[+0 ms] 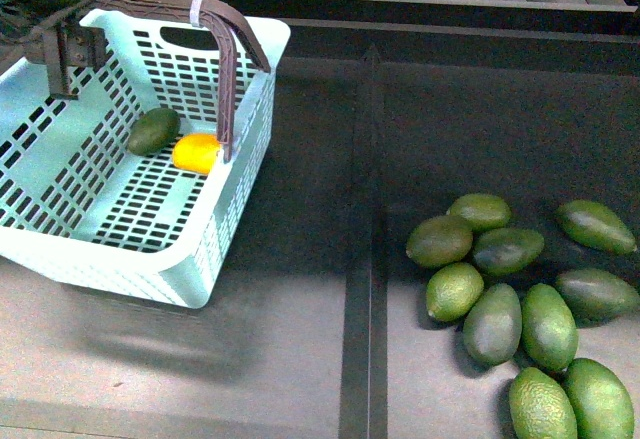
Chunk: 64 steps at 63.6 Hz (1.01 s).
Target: Pick mango and avocado into basket
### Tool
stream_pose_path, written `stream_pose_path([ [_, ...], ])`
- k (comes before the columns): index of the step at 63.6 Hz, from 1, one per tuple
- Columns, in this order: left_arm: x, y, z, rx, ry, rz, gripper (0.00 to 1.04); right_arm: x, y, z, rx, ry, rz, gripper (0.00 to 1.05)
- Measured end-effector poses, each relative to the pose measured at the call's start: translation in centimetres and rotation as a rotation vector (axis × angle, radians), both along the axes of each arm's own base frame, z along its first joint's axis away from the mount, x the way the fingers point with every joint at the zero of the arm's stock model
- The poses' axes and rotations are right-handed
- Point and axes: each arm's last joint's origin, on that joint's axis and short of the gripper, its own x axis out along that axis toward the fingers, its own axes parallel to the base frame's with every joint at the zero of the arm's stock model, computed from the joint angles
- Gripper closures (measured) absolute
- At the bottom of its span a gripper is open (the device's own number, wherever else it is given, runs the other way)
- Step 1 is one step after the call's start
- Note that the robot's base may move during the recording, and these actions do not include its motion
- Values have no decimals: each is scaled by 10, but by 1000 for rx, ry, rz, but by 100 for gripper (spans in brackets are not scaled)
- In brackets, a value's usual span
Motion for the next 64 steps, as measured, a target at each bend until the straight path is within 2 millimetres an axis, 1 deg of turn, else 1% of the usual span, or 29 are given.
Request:
stream_pose_path([
  [2,-4,1,7,3,5,11,40,0,0,0,0,0,0,9],
  [3,-4,1,7,4,6,12,39,0,0,0,0,0,0,9],
  [6,-14,3,21,24,31,37,26,0,0,0,0,0,0,9],
  [7,-16,4,23,27,36,39,24,0,0,0,0,0,0,9],
  [11,-30,6,40,54,84,49,8,0,0,0,0,0,0,9],
  [13,-36,6,46,63,95,48,7,0,0,0,0,0,0,9],
  [15,-46,4,56,76,104,46,9,0,0,0,0,0,0,9],
  [19,-69,-7,81,102,77,12,8,0,0,0,0,0,0,9],
  [21,-77,-12,92,103,53,-7,8,0,0,0,0,0,0,9],
  [22,-79,-13,97,124,29,-45,9,0,0,0,0,0,0,9],
  [24,-82,-14,98,184,-90,-164,16,0,0,0,0,0,0,9],
  [25,-83,-14,97,211,-124,-196,18,0,0,0,0,0,0,9],
  [28,-94,-7,88,442,-282,-327,29,0,0,0,0,0,0,9],
  [30,-106,-2,80,606,-346,-373,36,0,0,0,0,0,-2,9],
  [31,-108,0,79,674,-353,-390,38,0,0,0,0,0,-2,9],
  [34,-125,9,73,935,-392,-428,48,0,0,0,0,0,-2,9],
  [36,-136,15,73,1074,-400,-441,55,0,0,0,0,0,-2,9],
  [37,-143,18,73,1156,-400,-449,61,0,0,0,0,0,-1,9],
  [39,-156,24,71,1255,-390,-460,71,0,0,0,0,0,-1,9],
  [40,-158,25,71,1273,-387,-465,73,0,0,0,0,0,-1,9],
  [44,-172,29,63,1335,-365,-496,87,0,0,0,0,0,-1,9],
  [49,-187,34,55,1362,-354,-517,103,0,0,0,0,0,-2,9],
  [64,-226,46,45,1387,-349,-513,103,0,0,0,0,0,-1,9],
])
